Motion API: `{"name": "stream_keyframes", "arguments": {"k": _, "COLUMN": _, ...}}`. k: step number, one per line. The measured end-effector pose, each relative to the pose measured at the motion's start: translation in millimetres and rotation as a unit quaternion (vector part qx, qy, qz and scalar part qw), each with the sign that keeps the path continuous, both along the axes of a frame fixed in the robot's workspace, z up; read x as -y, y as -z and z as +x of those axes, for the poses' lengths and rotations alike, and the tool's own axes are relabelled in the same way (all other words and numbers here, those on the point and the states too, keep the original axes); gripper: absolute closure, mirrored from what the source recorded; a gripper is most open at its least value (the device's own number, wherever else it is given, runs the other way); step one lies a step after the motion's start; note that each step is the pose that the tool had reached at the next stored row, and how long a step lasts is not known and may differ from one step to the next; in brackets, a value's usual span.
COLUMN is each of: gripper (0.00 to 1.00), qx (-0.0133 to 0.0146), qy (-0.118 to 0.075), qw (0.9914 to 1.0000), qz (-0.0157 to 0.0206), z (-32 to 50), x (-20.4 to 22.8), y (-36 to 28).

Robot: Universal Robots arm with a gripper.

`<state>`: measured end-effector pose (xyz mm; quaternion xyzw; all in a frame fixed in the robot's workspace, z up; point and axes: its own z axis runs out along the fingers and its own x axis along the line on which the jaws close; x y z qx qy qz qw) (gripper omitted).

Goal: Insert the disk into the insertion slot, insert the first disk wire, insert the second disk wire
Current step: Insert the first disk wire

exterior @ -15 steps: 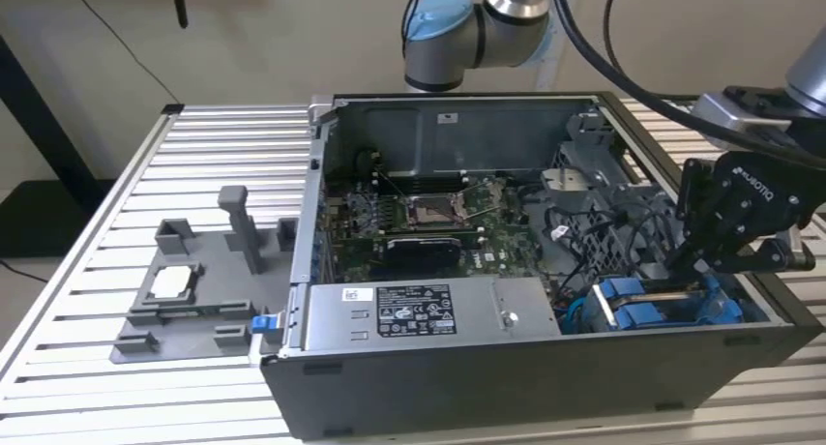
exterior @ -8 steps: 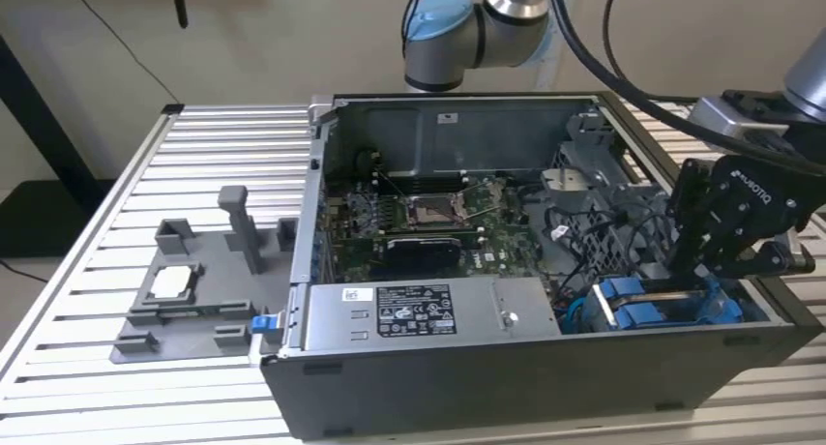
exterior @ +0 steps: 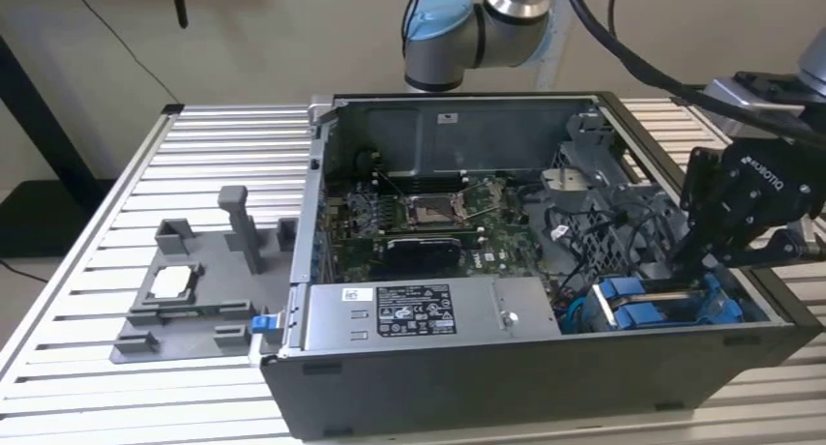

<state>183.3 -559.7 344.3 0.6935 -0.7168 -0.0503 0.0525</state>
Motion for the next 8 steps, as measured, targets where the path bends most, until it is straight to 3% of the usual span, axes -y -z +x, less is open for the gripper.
{"name": "stream_keyframes", "arguments": {"k": 2, "gripper": 0.73, "qx": 0.0009, "qy": 0.0, "qw": 1.0, "qz": 0.0, "z": -0.1, "x": 0.0, "y": -2.7}}
{"name": "stream_keyframes", "arguments": {"k": 3, "gripper": 0.73, "qx": 0.0033, "qy": 0.0, "qw": 0.99999, "qz": 0.0, "z": -0.4, "x": 0.0, "y": -3.9}}
{"name": "stream_keyframes", "arguments": {"k": 4, "gripper": 0.73, "qx": 0.0077, "qy": 0.0, "qw": 0.99997, "qz": 0.0001, "z": -0.9, "x": -0.1, "y": -4.6}}
{"name": "stream_keyframes", "arguments": {"k": 8, "gripper": 0.73, "qx": 0.0321, "qy": 0.0, "qw": 0.99948, "qz": -0.0001, "z": -4.6, "x": 0.0, "y": -6.3}}
